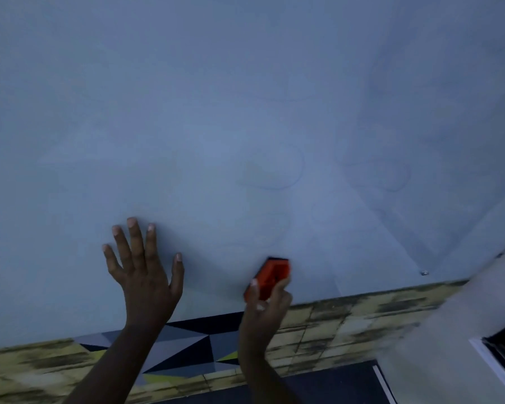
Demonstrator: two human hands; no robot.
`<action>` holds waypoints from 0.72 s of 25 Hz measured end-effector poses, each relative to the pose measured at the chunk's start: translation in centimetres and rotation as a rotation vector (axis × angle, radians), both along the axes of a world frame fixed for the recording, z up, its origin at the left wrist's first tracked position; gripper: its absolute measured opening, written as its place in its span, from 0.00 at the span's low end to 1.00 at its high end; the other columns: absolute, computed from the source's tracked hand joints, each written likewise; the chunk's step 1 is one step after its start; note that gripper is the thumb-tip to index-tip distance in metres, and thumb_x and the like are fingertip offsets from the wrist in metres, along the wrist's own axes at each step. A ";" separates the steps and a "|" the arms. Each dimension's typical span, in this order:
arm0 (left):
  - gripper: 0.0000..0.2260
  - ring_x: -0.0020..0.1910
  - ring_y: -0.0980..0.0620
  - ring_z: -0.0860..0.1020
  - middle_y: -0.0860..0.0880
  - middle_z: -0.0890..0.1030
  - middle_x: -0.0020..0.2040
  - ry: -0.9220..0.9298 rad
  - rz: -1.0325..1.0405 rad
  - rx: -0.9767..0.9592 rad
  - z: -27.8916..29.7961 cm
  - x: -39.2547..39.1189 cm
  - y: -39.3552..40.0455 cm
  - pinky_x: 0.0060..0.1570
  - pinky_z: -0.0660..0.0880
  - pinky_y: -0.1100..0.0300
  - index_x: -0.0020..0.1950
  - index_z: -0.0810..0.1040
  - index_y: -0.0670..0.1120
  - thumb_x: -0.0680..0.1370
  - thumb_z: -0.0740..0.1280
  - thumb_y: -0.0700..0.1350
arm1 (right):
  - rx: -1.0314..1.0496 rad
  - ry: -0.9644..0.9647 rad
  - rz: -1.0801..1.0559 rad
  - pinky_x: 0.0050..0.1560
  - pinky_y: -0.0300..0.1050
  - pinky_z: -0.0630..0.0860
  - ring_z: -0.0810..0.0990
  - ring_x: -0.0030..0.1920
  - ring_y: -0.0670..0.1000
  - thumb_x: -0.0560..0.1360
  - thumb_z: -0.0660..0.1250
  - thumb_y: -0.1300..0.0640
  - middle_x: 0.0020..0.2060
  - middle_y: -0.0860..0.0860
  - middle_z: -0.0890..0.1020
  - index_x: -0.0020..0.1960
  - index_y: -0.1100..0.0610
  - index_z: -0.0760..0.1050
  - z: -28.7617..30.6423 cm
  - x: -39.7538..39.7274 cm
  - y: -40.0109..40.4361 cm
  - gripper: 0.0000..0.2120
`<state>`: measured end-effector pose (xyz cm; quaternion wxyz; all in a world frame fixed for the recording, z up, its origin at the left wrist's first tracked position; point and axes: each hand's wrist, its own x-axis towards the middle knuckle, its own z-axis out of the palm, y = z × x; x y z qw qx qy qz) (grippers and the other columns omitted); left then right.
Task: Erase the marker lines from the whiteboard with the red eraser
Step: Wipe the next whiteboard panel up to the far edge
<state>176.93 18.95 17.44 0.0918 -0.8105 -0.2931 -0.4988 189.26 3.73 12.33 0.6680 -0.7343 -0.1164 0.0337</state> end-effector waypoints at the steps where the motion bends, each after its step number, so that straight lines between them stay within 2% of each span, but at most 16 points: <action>1: 0.35 0.87 0.38 0.44 0.42 0.44 0.88 -0.004 0.010 -0.016 -0.1 0.2 -0.3 0.81 0.48 0.30 0.87 0.51 0.41 0.85 0.64 0.49 | -0.074 0.067 0.023 0.50 0.59 0.82 0.77 0.58 0.57 0.79 0.64 0.36 0.59 0.50 0.71 0.81 0.34 0.50 -1.8 0.0 0.4 0.36; 2: 0.35 0.87 0.37 0.45 0.42 0.45 0.88 -0.009 0.022 -0.035 -0.2 0.4 -0.6 0.81 0.49 0.30 0.87 0.51 0.40 0.85 0.64 0.49 | -0.157 -0.085 -0.055 0.50 0.56 0.82 0.77 0.58 0.54 0.80 0.66 0.41 0.59 0.49 0.71 0.81 0.32 0.47 -2.6 -0.5 0.8 0.37; 4: 0.35 0.87 0.37 0.45 0.41 0.46 0.87 -0.020 0.035 -0.067 -0.3 0.7 -1.2 0.81 0.50 0.29 0.87 0.52 0.40 0.85 0.64 0.50 | -0.297 -0.334 0.063 0.48 0.49 0.82 0.75 0.57 0.49 0.80 0.68 0.44 0.58 0.48 0.71 0.81 0.35 0.47 -3.1 -1.1 -0.7 0.38; 5: 0.35 0.87 0.37 0.46 0.41 0.46 0.87 -0.020 0.042 -0.075 -0.4 0.8 -1.3 0.81 0.51 0.30 0.87 0.52 0.40 0.85 0.64 0.50 | -0.301 -0.435 0.129 0.46 0.47 0.82 0.75 0.56 0.49 0.80 0.68 0.43 0.57 0.48 0.71 0.82 0.37 0.48 -2.9 -1.4 -1.0 0.38; 7: 0.35 0.87 0.37 0.46 0.41 0.46 0.87 -0.010 0.067 -0.083 -0.5 0.8 -1.6 0.81 0.51 0.31 0.87 0.52 0.40 0.85 0.64 0.50 | -0.321 -0.552 0.168 0.41 0.44 0.80 0.75 0.54 0.50 0.77 0.71 0.42 0.55 0.49 0.72 0.82 0.41 0.54 -1.9 -0.8 -1.5 0.39; 8: 0.35 0.87 0.37 0.47 0.40 0.47 0.87 -0.004 0.074 -0.080 -0.6 0.7 -1.7 0.81 0.52 0.31 0.87 0.52 0.40 0.85 0.65 0.50 | -0.326 -0.549 0.135 0.40 0.44 0.80 0.75 0.54 0.51 0.76 0.73 0.43 0.55 0.49 0.73 0.81 0.42 0.58 -1.6 0.5 -1.9 0.39; 10: 0.36 0.87 0.37 0.49 0.39 0.50 0.87 0.011 0.081 -0.059 -0.6 0.2 -1.4 0.81 0.55 0.31 0.87 0.54 0.41 0.84 0.66 0.51 | -0.248 -0.486 -0.021 0.40 0.47 0.82 0.76 0.53 0.51 0.74 0.75 0.45 0.54 0.48 0.72 0.79 0.45 0.64 -0.8 2.8 -2.8 0.37; 12: 0.35 0.86 0.38 0.51 0.39 0.53 0.87 0.033 0.094 -0.038 -0.6 -0.2 -1.0 0.80 0.56 0.33 0.87 0.55 0.42 0.84 0.66 0.52 | -0.088 -0.273 -0.178 0.44 0.54 0.84 0.77 0.51 0.49 0.75 0.74 0.46 0.55 0.49 0.73 0.78 0.46 0.65 0.8 5.8 -4.3 0.35; 14: 0.35 0.86 0.38 0.52 0.39 0.54 0.87 0.050 0.083 -0.013 -0.7 -0.6 -0.8 0.80 0.57 0.34 0.87 0.56 0.42 0.84 0.66 0.52 | 0.092 -0.014 -0.317 0.52 0.59 0.83 0.77 0.50 0.46 0.78 0.72 0.47 0.57 0.53 0.75 0.79 0.47 0.63 1.2 8.9 -5.7 0.34; 16: 0.35 0.86 0.38 0.53 0.39 0.54 0.87 0.066 0.066 0.014 -1.0 -0.9 -0.4 0.79 0.58 0.34 0.86 0.58 0.42 0.84 0.67 0.51 | 0.278 0.194 -0.401 0.58 0.60 0.81 0.80 0.55 0.51 0.79 0.70 0.44 0.62 0.52 0.77 0.81 0.49 0.61 0.9 11.7 -6.8 0.35; 18: 0.35 0.86 0.39 0.53 0.40 0.54 0.87 0.082 0.052 0.040 -1.0 -1.5 0.2 0.78 0.59 0.35 0.86 0.59 0.42 0.83 0.68 0.51 | 0.348 0.288 -0.451 0.60 0.62 0.81 0.80 0.60 0.55 0.78 0.69 0.39 0.64 0.50 0.77 0.81 0.48 0.61 1.3 13.4 -7.2 0.36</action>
